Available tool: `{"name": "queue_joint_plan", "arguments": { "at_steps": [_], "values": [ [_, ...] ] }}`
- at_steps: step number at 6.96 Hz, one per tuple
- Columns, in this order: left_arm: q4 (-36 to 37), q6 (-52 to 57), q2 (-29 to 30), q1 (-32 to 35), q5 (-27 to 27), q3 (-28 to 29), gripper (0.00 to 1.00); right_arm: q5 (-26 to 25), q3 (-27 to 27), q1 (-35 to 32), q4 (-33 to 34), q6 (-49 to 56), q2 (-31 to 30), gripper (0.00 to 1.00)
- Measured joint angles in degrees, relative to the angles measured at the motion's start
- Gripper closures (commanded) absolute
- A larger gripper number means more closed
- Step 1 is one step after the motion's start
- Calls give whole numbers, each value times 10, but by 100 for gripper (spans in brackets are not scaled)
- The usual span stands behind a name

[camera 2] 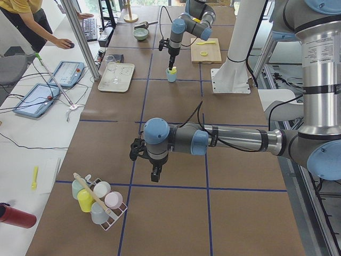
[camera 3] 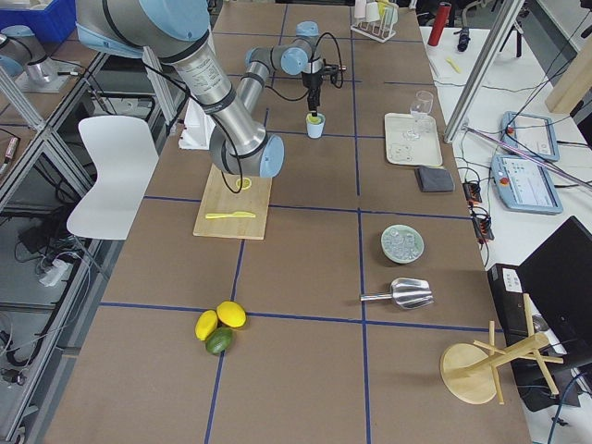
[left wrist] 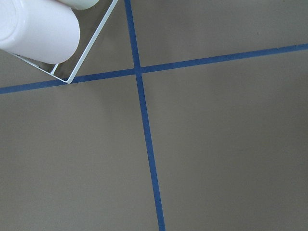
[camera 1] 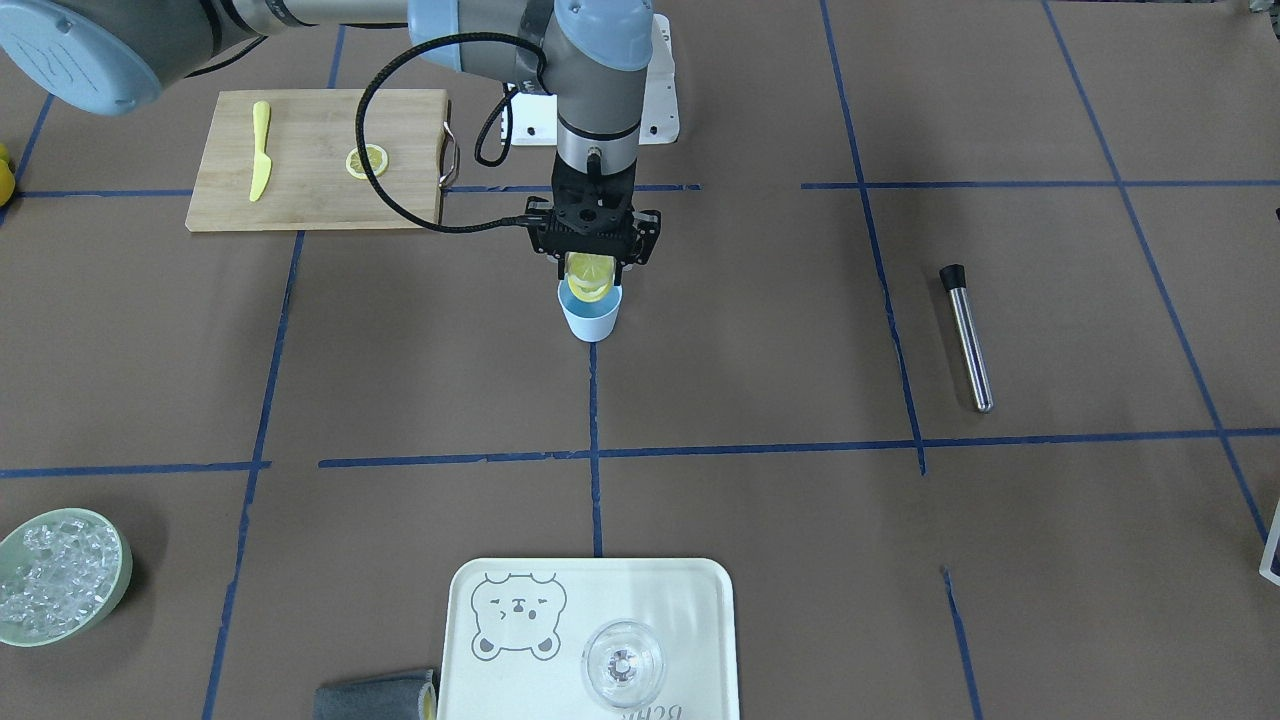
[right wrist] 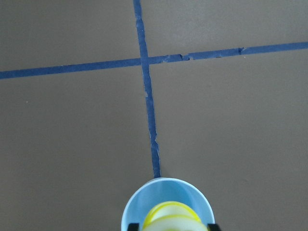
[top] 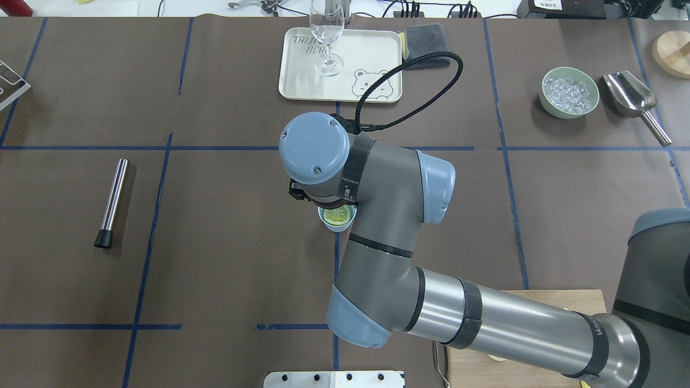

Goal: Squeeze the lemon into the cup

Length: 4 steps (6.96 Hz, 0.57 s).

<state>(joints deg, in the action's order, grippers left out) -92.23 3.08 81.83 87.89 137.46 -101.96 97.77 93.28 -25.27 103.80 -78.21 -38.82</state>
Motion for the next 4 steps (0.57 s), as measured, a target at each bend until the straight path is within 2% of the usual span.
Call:
{"name": "queue_joint_plan", "arguments": {
  "at_steps": [2, 4],
  "values": [
    [0, 0, 0, 0, 0, 0, 0, 7, 5, -4, 0, 27, -4, 0],
    [-1, -1, 6, -1, 0, -3, 0, 54, 50, -51, 0, 105, -43, 0]
  ]
}}
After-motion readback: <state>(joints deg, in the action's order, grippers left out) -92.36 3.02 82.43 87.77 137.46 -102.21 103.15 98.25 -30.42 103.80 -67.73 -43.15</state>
